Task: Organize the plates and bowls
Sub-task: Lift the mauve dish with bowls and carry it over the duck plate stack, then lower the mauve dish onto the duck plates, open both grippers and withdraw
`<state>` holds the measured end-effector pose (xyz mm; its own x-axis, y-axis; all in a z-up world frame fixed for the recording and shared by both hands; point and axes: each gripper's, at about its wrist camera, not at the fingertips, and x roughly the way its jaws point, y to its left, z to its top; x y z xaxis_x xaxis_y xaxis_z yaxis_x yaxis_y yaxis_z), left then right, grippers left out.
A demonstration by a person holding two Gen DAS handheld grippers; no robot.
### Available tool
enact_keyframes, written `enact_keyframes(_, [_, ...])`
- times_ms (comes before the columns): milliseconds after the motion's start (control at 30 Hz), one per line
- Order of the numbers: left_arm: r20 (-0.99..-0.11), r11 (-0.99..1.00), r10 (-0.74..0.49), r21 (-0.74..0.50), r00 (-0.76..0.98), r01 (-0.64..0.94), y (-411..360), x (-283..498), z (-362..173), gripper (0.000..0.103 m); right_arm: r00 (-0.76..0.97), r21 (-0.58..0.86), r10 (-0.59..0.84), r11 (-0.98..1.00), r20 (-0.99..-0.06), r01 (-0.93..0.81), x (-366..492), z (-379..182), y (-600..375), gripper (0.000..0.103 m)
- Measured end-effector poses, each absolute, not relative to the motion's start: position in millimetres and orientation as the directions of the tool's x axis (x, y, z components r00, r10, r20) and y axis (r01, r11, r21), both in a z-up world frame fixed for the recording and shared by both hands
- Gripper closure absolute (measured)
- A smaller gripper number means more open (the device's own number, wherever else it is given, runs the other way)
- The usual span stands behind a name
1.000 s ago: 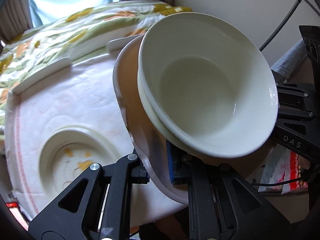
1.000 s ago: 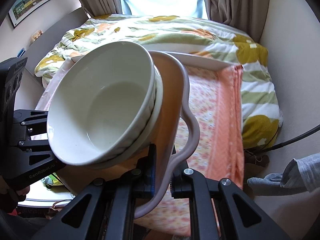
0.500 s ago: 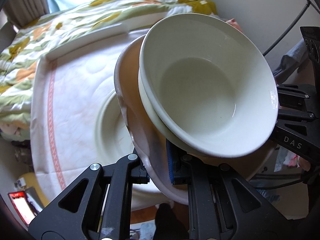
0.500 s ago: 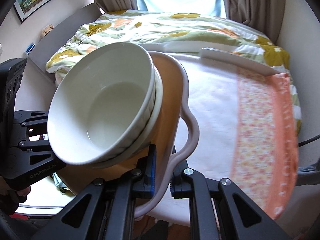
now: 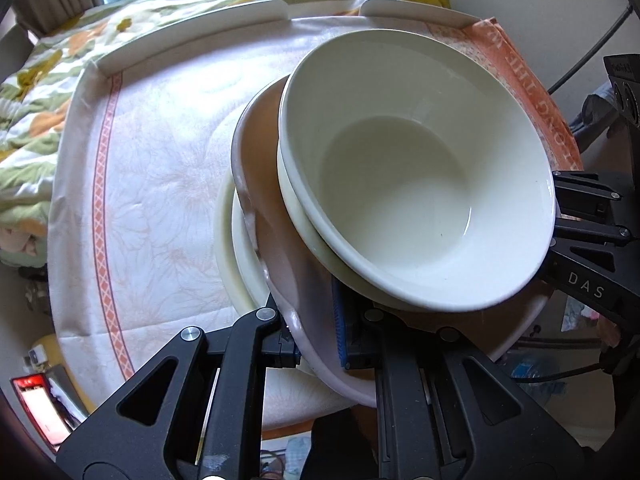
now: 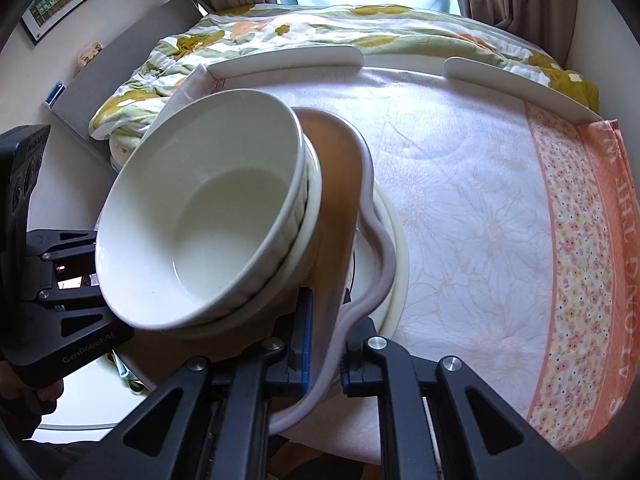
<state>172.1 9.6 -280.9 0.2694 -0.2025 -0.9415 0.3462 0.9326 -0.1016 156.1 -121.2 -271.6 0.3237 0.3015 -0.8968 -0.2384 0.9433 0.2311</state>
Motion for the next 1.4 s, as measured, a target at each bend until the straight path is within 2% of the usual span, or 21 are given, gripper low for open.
enact_keyframes(300, [-0.937,0.936,-0.202,-0.099,0.286,0.337,9,171,-283,0.093,0.324,0.195,0.266,0.952,-0.908,-0.235,154,-274,-119,0.093])
enact_keyframes(567, [-0.944,0.935,-0.136,-0.022,0.301,0.353,4,172,-275,0.091,0.305,0.175,0.242,0.957,-0.921,-0.231,154,-274,-118,0.093])
enact_keyframes(767, [-0.953,0.927,-0.122,-0.009,0.279,0.376,6,172,-262,0.089,0.297,0.165,0.226,0.962,-0.928,-0.216,152,-262,-121,0.091])
enact_keyframes(1133, [-0.931,0.912,-0.154,-0.005,0.331,0.41,18,135,-217,0.087,0.374,0.139,0.19,0.977,-0.908,-0.16,119,-214,-137,0.091])
enact_keyframes(1333, [-0.861,0.93,-0.239,-0.07,0.449,0.361,23,100,-168,0.087,0.478,0.155,0.226,0.971,-0.849,-0.184,89,-169,-143,0.091])
enact_keyframes(1367, [-0.839,0.932,-0.259,-0.087,0.479,0.352,24,94,-155,0.086,0.498,0.15,0.226,0.971,-0.837,-0.188,85,-161,-143,0.09])
enact_keyframes(1400, [-0.816,0.934,-0.273,-0.098,0.51,0.343,23,89,-141,0.076,0.527,0.142,0.221,0.972,-0.82,-0.188,79,-149,-145,0.09])
